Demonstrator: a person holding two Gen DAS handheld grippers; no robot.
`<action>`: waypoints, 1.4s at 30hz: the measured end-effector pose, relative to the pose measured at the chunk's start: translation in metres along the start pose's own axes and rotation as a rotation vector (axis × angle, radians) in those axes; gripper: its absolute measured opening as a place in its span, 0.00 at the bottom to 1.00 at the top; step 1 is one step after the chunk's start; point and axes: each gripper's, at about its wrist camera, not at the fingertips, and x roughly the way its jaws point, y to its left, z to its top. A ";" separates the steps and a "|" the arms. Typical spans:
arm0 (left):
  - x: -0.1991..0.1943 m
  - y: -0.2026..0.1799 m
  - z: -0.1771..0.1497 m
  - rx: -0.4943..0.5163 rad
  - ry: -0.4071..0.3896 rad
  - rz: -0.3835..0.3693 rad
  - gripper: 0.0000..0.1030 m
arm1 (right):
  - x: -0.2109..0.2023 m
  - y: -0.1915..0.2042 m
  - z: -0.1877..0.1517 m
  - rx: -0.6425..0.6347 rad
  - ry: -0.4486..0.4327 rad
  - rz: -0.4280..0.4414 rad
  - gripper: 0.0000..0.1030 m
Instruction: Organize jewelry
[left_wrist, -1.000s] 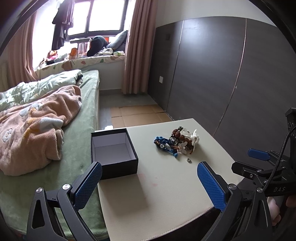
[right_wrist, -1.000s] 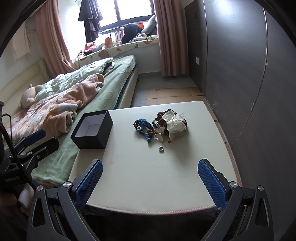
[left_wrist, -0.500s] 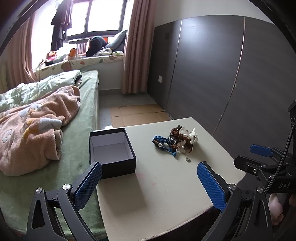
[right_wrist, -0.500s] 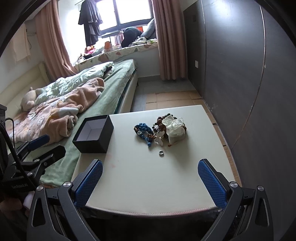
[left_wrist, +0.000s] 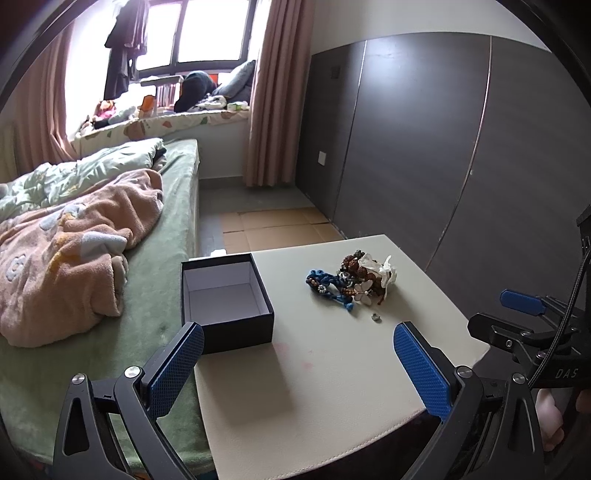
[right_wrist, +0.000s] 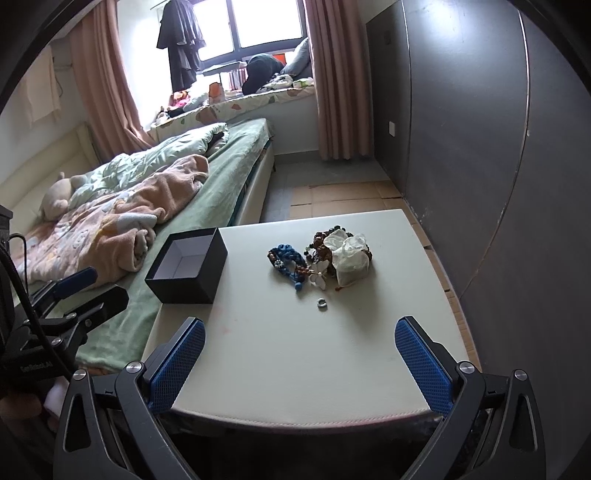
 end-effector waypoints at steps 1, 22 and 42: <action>0.000 0.000 0.000 0.000 0.000 -0.001 1.00 | 0.000 0.000 0.000 0.001 0.001 -0.001 1.00; 0.028 0.010 0.031 -0.136 -0.009 -0.068 0.99 | 0.020 -0.030 0.021 0.130 0.002 -0.003 1.00; 0.083 0.003 0.046 -0.245 0.048 -0.094 0.81 | 0.094 -0.095 0.026 0.502 0.097 0.170 0.77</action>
